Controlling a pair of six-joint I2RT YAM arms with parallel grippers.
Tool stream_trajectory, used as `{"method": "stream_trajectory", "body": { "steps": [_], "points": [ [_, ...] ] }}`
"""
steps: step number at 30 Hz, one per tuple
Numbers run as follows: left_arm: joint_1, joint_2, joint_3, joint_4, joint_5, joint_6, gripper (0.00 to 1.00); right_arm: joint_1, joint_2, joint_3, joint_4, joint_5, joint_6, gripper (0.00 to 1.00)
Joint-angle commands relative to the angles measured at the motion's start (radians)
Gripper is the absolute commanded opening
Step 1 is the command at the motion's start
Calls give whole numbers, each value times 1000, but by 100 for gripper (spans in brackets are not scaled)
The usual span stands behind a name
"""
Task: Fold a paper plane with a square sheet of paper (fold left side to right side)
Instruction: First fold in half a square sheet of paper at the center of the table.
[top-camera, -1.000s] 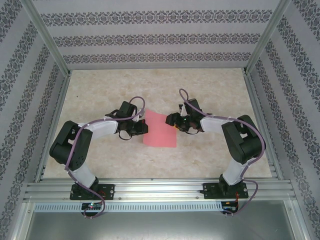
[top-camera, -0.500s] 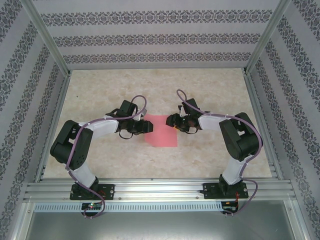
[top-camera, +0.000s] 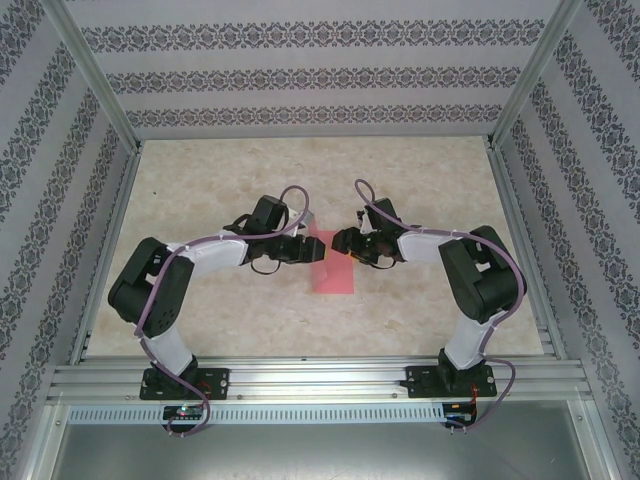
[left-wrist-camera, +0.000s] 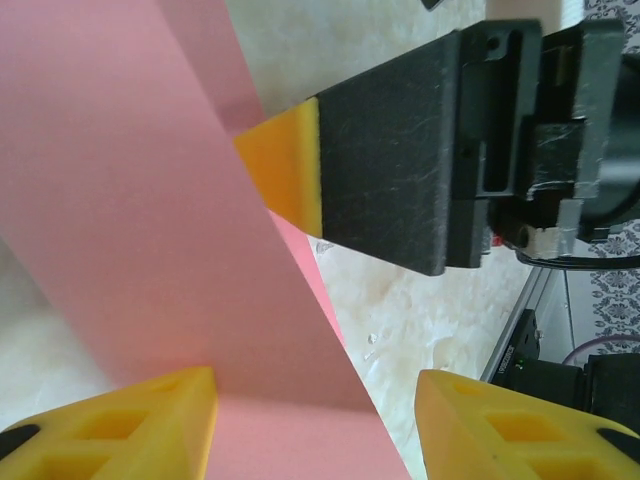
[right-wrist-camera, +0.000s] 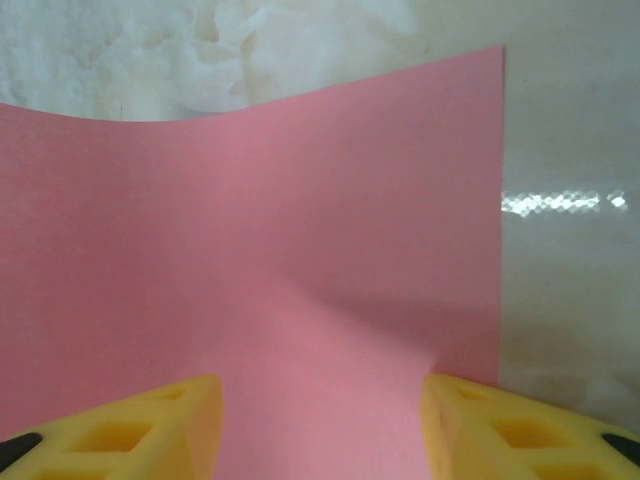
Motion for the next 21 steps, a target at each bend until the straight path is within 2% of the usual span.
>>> {"method": "stream_trajectory", "body": {
  "steps": [1, 8, 21],
  "points": [
    [-17, 25, 24, 58, 25, -19, 56, -32, -45, -49, 55, -54, 37, 56],
    [-31, 50, 40, 64, 25, -24, 56, -67, -119, -100, 187, -168, 87, 69],
    [-36, 53, 41, 60, 21, -22, 56, -20, -20, -70, 305, -226, 155, 63]
  ]
}}
